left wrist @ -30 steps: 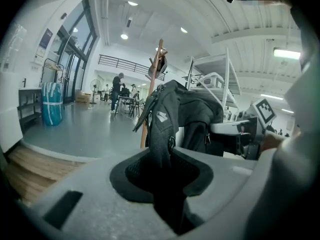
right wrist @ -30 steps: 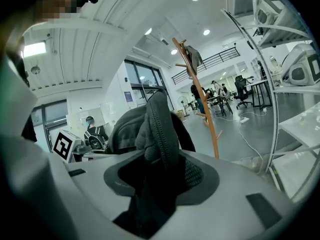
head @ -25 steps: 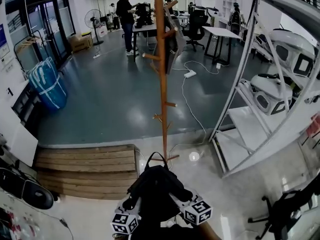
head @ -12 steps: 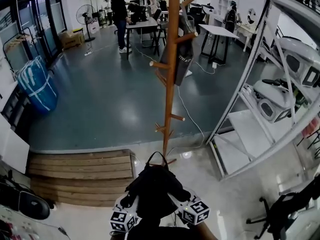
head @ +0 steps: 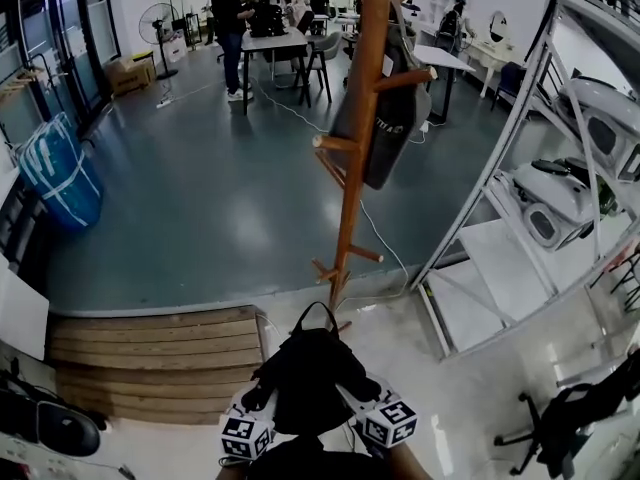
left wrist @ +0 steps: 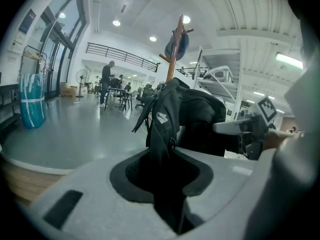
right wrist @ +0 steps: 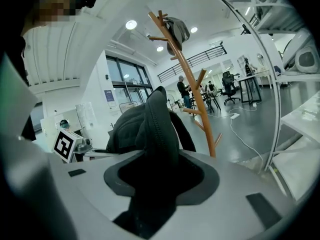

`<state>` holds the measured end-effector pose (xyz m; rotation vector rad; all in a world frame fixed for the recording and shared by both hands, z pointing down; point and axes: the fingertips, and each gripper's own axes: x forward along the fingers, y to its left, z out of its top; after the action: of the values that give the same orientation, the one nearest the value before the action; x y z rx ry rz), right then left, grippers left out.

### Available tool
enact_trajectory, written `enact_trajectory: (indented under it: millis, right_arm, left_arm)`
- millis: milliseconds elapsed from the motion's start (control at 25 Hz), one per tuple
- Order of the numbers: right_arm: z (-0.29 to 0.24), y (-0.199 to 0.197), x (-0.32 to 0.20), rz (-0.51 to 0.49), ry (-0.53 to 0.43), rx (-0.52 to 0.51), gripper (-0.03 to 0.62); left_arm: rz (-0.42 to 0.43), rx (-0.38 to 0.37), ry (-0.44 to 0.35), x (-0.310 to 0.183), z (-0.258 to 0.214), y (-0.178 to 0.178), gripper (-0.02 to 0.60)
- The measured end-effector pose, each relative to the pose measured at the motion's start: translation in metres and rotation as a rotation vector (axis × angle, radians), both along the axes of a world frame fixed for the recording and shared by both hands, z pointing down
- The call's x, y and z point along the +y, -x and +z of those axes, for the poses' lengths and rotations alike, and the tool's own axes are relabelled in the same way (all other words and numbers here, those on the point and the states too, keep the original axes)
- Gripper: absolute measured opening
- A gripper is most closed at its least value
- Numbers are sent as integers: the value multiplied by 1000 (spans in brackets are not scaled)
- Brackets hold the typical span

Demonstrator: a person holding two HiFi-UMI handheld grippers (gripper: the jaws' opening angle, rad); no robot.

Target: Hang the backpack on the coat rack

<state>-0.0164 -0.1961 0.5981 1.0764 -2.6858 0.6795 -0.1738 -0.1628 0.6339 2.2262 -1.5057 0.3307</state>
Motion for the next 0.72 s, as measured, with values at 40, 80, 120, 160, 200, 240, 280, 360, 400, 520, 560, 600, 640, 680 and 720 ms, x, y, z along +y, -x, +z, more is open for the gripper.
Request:
enact_trajectory:
  millis: [40, 80, 120, 160, 200, 240, 280, 360, 400, 520, 560, 600, 640, 680, 720]
  right_arm:
    - [3, 1, -5, 8, 2, 0, 167]
    - [6, 2, -10, 17, 5, 1, 167]
    - [10, 2, -15, 25, 9, 2, 167]
    - [12, 3, -20, 33, 14, 3, 167]
    - [15, 4, -24, 40, 18, 5, 167]
    - [17, 5, -29, 47, 21, 6, 167]
    - [19, 7, -34, 51, 23, 9, 167]
    - [22, 10, -43, 58, 24, 14, 167]
    - [24, 12, -47, 61, 26, 17, 167]
    - [31, 14, -57, 73, 36, 25, 167]
    - [34, 15, -61, 77, 41, 27, 167]
    - [37, 16, -65, 80, 45, 28, 167]
    - [40, 16, -69, 83, 50, 29, 167]
    - [43, 17, -73, 86, 54, 29, 167]
    - [46, 17, -76, 89, 60, 29, 167]
  left_arm:
    - [8, 0, 4, -6, 3, 1, 95]
    - [16, 0, 8, -13, 7, 2, 95]
    - [25, -1, 12, -19, 10, 3, 95]
    - [34, -1, 15, -25, 12, 3, 95]
    - [42, 1, 19, -31, 15, 4, 95]
    - [48, 3, 22, -37, 17, 6, 95]
    - [53, 6, 24, -43, 19, 8, 95]
    - [61, 9, 31, -53, 23, 11, 95]
    - [66, 10, 35, -58, 25, 13, 95]
    - [80, 12, 47, -70, 33, 15, 95]
    - [84, 13, 49, -74, 35, 16, 95]
    - [88, 13, 52, -78, 37, 17, 95]
    - [92, 13, 55, -83, 40, 17, 95]
    - [96, 12, 57, -87, 42, 18, 95]
    - [101, 10, 61, -92, 45, 18, 95]
